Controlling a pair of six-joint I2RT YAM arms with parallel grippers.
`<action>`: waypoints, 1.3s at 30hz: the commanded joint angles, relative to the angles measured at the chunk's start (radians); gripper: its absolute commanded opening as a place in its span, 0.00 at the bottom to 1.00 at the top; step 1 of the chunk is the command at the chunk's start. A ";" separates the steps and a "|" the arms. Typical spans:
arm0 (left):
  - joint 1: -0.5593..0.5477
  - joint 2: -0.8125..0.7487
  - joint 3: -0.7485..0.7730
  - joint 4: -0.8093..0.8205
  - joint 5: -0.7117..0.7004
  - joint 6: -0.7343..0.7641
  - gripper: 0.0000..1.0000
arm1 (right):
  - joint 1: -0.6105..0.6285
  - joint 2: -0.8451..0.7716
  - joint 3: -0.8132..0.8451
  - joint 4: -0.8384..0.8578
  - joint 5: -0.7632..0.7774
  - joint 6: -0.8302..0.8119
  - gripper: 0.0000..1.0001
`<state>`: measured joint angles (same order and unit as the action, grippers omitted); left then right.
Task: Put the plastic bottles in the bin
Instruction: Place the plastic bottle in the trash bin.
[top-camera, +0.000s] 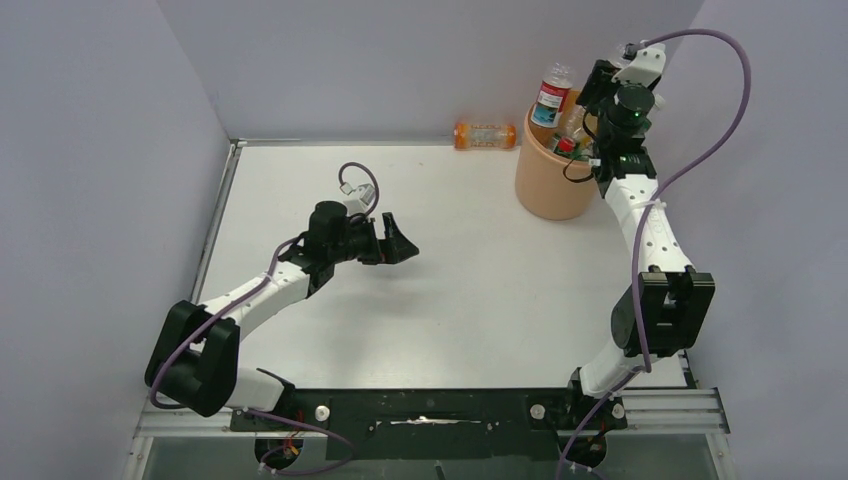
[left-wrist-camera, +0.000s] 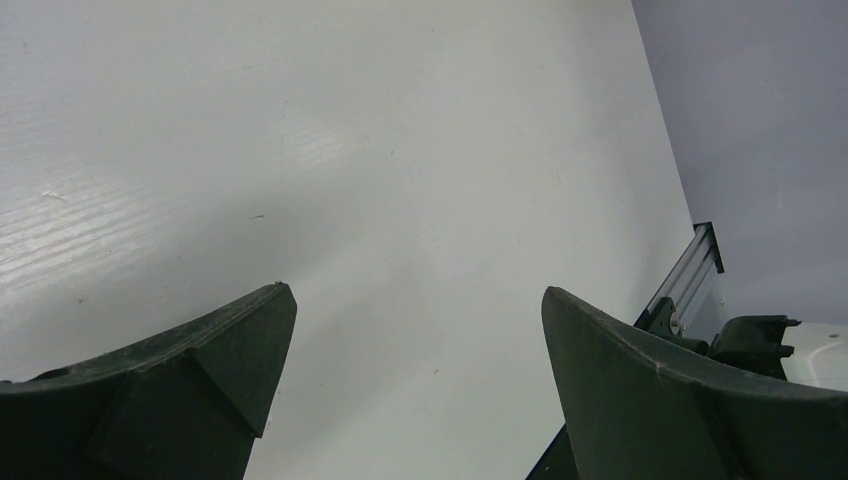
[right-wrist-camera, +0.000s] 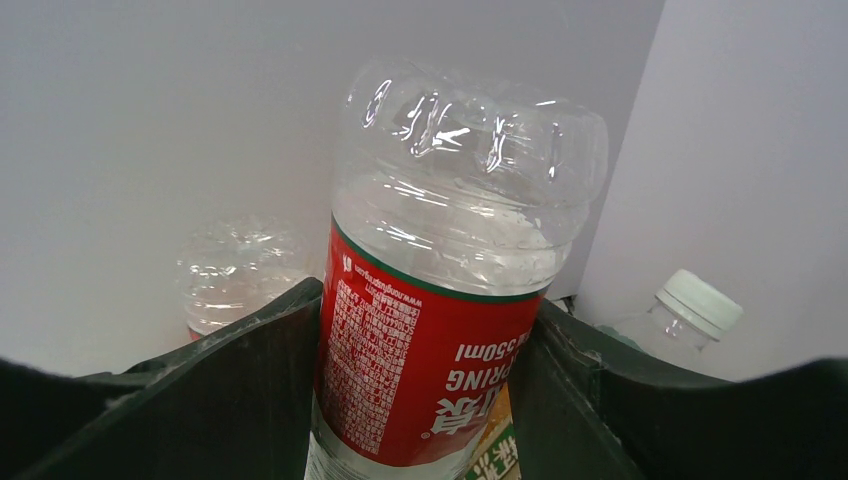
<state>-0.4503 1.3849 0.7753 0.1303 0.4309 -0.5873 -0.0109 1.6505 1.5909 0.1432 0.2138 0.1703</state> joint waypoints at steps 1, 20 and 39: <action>-0.005 0.004 0.032 0.062 0.028 0.013 0.97 | 0.022 -0.005 -0.048 0.194 0.094 -0.076 0.52; -0.019 -0.025 0.023 0.050 0.022 0.017 0.97 | 0.137 -0.040 -0.338 0.341 0.226 -0.162 0.50; -0.067 -0.033 0.033 0.048 -0.001 -0.001 0.97 | 0.072 -0.211 -0.197 0.023 0.089 -0.072 0.99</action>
<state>-0.5037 1.3903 0.7753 0.1310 0.4374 -0.5911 0.0761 1.5661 1.3354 0.1890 0.3161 0.0731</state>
